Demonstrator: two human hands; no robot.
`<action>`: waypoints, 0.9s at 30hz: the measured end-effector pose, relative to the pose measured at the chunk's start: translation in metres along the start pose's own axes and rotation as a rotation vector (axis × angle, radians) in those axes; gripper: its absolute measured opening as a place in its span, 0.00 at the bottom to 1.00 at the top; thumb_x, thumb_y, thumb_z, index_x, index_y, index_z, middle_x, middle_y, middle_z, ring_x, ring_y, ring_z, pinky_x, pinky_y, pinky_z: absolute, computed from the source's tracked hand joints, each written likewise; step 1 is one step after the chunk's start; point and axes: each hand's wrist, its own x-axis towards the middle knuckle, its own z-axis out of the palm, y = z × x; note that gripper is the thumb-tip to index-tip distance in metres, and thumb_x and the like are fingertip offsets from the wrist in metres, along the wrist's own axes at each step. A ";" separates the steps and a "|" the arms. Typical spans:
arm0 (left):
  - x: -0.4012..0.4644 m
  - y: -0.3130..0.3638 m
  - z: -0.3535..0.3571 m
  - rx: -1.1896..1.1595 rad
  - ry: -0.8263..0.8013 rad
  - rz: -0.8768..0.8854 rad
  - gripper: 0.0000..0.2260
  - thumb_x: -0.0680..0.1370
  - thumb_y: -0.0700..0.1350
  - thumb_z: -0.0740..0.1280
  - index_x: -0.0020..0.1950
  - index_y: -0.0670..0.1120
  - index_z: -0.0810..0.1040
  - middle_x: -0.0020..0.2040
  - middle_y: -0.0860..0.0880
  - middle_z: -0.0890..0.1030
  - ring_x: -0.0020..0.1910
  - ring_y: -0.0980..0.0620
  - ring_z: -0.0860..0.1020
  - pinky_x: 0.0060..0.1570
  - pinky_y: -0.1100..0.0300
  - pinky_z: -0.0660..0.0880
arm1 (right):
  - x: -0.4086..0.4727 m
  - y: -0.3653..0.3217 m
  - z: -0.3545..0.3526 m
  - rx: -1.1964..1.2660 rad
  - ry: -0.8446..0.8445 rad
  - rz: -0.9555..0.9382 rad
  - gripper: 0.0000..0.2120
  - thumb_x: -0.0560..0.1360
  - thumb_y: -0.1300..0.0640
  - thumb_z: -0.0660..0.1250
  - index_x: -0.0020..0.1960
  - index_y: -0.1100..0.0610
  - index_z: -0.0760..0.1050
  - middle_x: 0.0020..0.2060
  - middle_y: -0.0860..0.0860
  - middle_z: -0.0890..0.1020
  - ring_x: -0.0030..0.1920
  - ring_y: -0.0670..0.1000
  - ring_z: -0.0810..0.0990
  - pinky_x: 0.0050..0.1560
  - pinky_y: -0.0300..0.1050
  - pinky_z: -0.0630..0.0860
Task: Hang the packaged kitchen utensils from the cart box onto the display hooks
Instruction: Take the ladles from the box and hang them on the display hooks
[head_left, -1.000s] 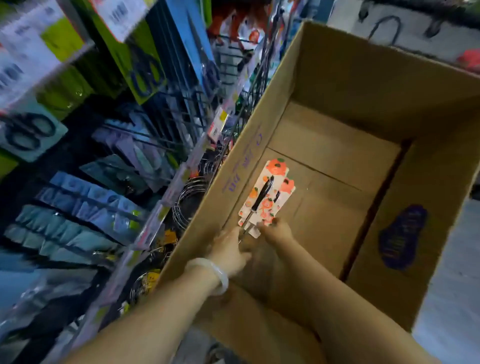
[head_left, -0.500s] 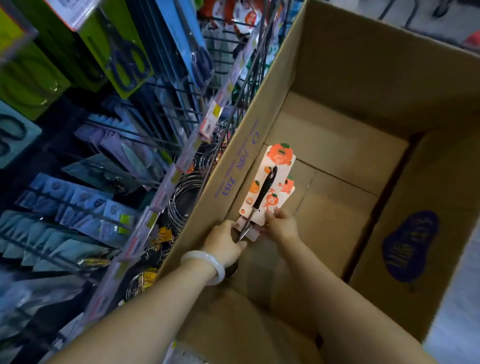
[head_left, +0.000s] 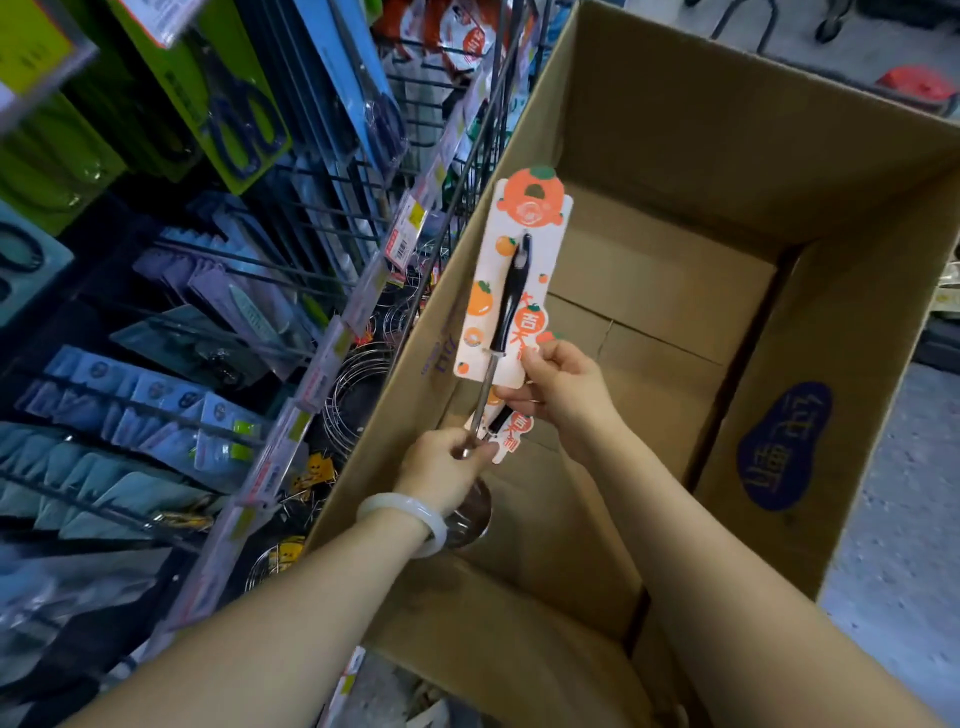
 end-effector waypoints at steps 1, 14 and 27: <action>-0.003 -0.002 0.000 -0.035 0.032 0.006 0.09 0.75 0.47 0.68 0.41 0.41 0.78 0.32 0.47 0.75 0.38 0.48 0.71 0.40 0.59 0.66 | -0.001 0.003 0.002 0.004 -0.019 0.000 0.10 0.80 0.58 0.58 0.40 0.56 0.66 0.36 0.54 0.79 0.26 0.44 0.82 0.29 0.35 0.79; -0.010 -0.029 -0.015 -0.092 0.122 0.103 0.09 0.76 0.46 0.67 0.42 0.41 0.81 0.37 0.45 0.80 0.44 0.41 0.79 0.48 0.51 0.75 | 0.040 0.140 0.017 -0.243 0.493 0.399 0.35 0.62 0.44 0.77 0.59 0.63 0.71 0.54 0.58 0.80 0.54 0.60 0.79 0.54 0.50 0.75; -0.009 -0.037 -0.019 -0.121 0.086 0.123 0.13 0.77 0.48 0.65 0.44 0.39 0.80 0.43 0.41 0.83 0.47 0.42 0.80 0.51 0.49 0.75 | 0.071 0.125 0.054 -0.277 0.503 0.311 0.23 0.63 0.58 0.75 0.54 0.64 0.72 0.50 0.60 0.81 0.51 0.61 0.81 0.51 0.54 0.79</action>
